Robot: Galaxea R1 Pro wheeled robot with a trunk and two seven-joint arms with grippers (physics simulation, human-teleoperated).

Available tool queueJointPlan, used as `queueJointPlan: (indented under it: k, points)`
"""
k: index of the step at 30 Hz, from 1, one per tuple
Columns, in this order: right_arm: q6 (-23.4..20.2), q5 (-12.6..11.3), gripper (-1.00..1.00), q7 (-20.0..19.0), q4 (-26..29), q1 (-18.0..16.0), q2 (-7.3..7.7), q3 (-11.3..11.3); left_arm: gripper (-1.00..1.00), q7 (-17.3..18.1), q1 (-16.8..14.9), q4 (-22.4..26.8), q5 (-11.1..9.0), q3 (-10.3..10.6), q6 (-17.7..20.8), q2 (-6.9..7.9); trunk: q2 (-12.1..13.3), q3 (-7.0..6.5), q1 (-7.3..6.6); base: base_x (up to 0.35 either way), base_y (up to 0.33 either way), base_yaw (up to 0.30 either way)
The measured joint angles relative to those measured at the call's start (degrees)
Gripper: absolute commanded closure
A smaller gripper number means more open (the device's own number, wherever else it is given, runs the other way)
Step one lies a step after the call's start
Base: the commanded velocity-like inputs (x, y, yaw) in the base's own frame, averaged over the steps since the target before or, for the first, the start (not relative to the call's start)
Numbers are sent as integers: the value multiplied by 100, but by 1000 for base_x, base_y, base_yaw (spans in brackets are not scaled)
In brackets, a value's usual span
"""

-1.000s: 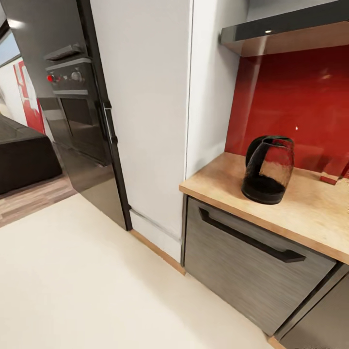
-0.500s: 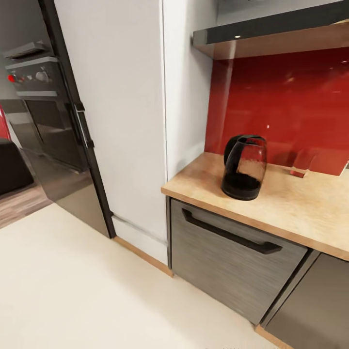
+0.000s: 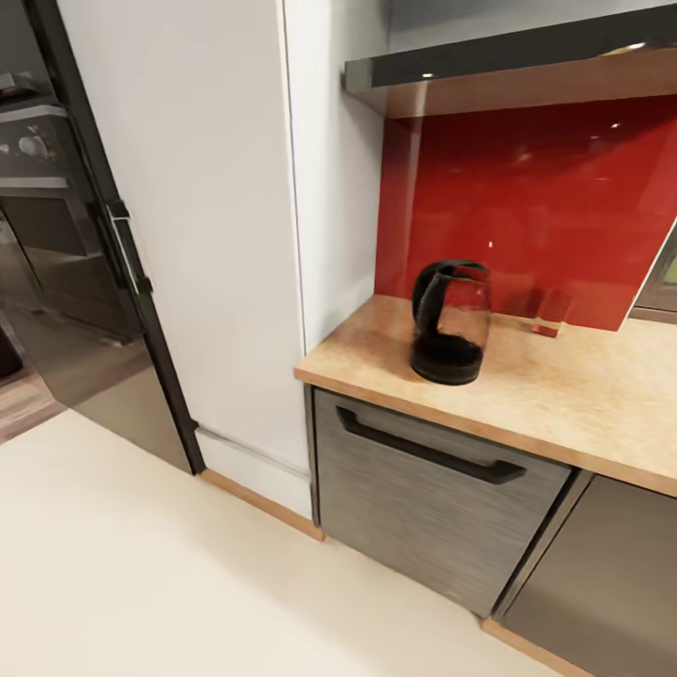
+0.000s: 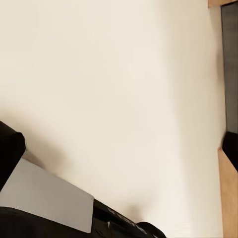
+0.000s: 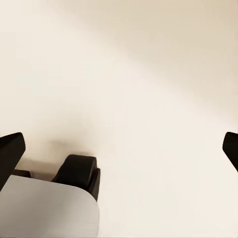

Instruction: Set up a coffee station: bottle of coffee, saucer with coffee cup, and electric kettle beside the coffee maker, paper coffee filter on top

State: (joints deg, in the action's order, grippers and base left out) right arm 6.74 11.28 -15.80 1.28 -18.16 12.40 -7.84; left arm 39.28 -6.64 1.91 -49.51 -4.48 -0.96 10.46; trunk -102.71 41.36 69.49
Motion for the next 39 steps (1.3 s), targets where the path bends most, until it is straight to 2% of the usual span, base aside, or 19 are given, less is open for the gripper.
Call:
queueJointPlan:
  k: [14,39]
  points:
    - [-7,2,-100,-3,1,1,-2,0,-100,-1,-2,-1,1,0,0,0,0,0,0,68,269,-55]
    - [-5,0,-100,-3,1,1,-2,-1,-100,-2,-2,-2,4,-1,0,-1,0,0,1,2,11,-277]
